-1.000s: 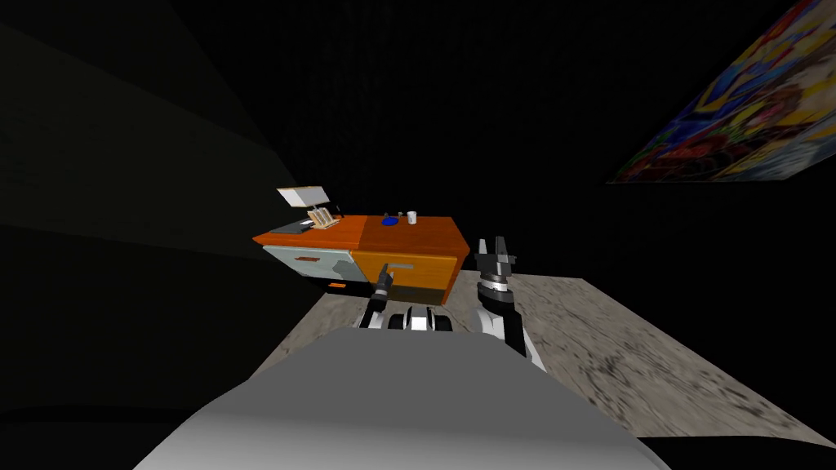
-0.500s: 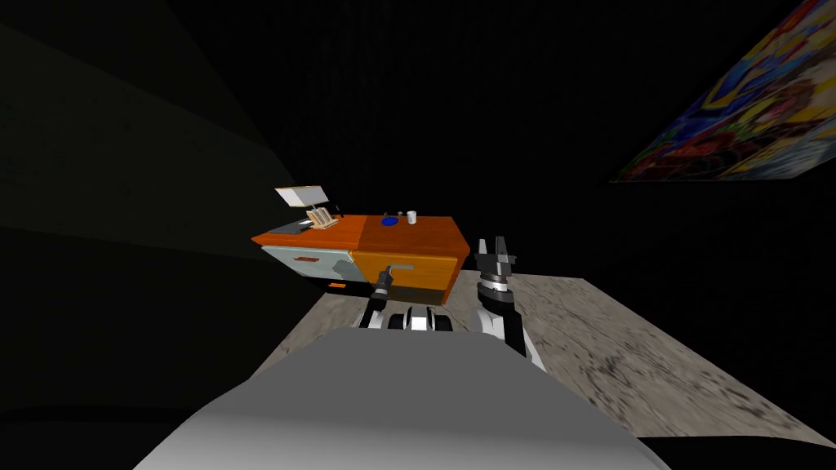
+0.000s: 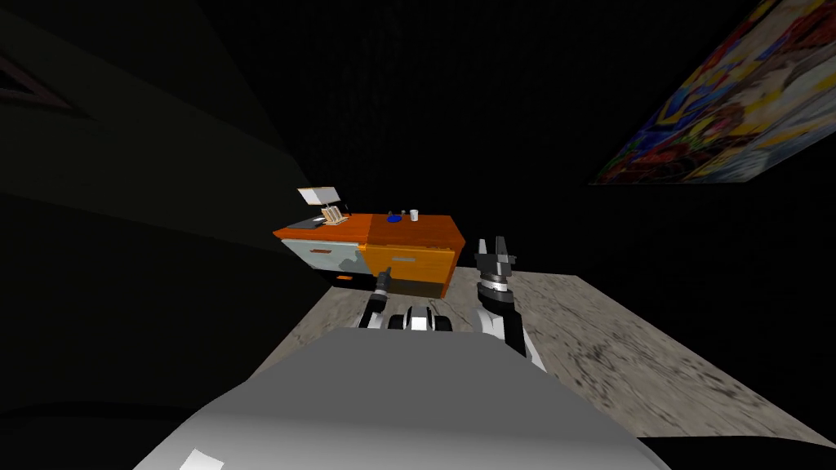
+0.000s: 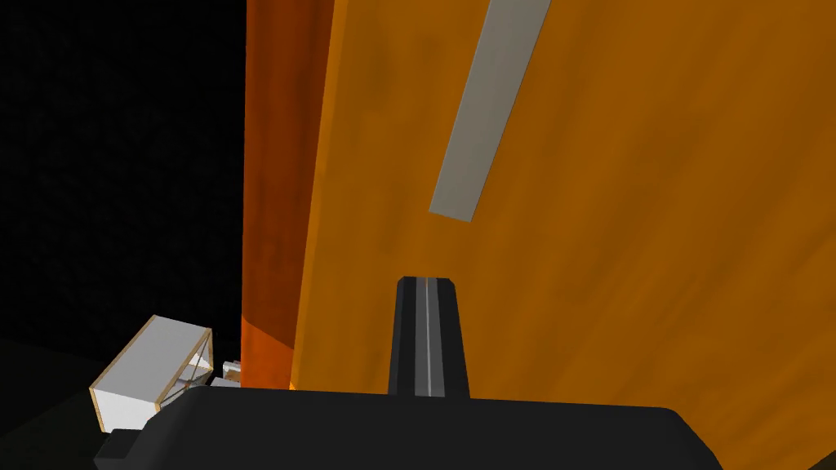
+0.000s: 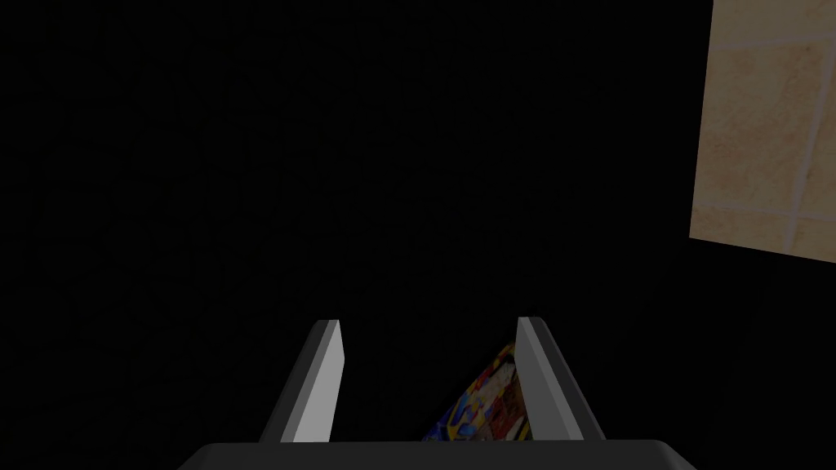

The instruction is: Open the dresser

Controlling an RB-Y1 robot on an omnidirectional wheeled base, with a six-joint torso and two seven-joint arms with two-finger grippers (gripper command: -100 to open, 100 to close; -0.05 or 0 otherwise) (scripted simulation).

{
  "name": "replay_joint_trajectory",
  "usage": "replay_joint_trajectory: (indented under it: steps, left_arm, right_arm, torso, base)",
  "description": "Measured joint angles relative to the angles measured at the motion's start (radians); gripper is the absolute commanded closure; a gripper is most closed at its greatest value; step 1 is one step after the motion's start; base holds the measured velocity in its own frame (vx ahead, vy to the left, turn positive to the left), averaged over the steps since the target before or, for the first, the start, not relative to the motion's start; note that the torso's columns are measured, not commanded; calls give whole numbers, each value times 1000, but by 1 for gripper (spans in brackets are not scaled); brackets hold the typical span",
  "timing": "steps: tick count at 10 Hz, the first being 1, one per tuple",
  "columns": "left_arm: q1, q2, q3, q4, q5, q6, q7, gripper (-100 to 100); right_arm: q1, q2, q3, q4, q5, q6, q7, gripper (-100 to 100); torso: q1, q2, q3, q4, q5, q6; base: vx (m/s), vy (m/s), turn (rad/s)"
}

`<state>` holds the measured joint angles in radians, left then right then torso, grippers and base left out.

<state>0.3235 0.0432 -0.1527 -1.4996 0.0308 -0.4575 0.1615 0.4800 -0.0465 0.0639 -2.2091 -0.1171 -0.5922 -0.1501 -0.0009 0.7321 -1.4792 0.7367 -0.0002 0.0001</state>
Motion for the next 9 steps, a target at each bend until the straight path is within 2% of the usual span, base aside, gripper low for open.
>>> replay_joint_trajectory:
  steps: [3, 6, 9]
  left_arm:
    - [-3, 54, 1, 4, 1, -2, 0, -100]
    - [-11, 89, 5, 21, 4, -11, -1, -100]
    - [-22, 32, 8, 42, 6, -17, -3, -100]
  right_arm:
    - [0, 0, 0, 0, 0, 0, 0, 0]
    - [1, 0, 0, 0, 0, 0, 0, 0]
    - [0, 0, 0, 0, 0, 0, 0, 0]
  torso:
    - [0, 2, 1, 0, 0, 0]
    - [-1, 2, 1, 0, -1, 0]
    - [3, 11, 6, 3, 1, 0]
  base:
    - [28, -12, -1]
    - [133, -70, -8]
    - [51, -31, -1]
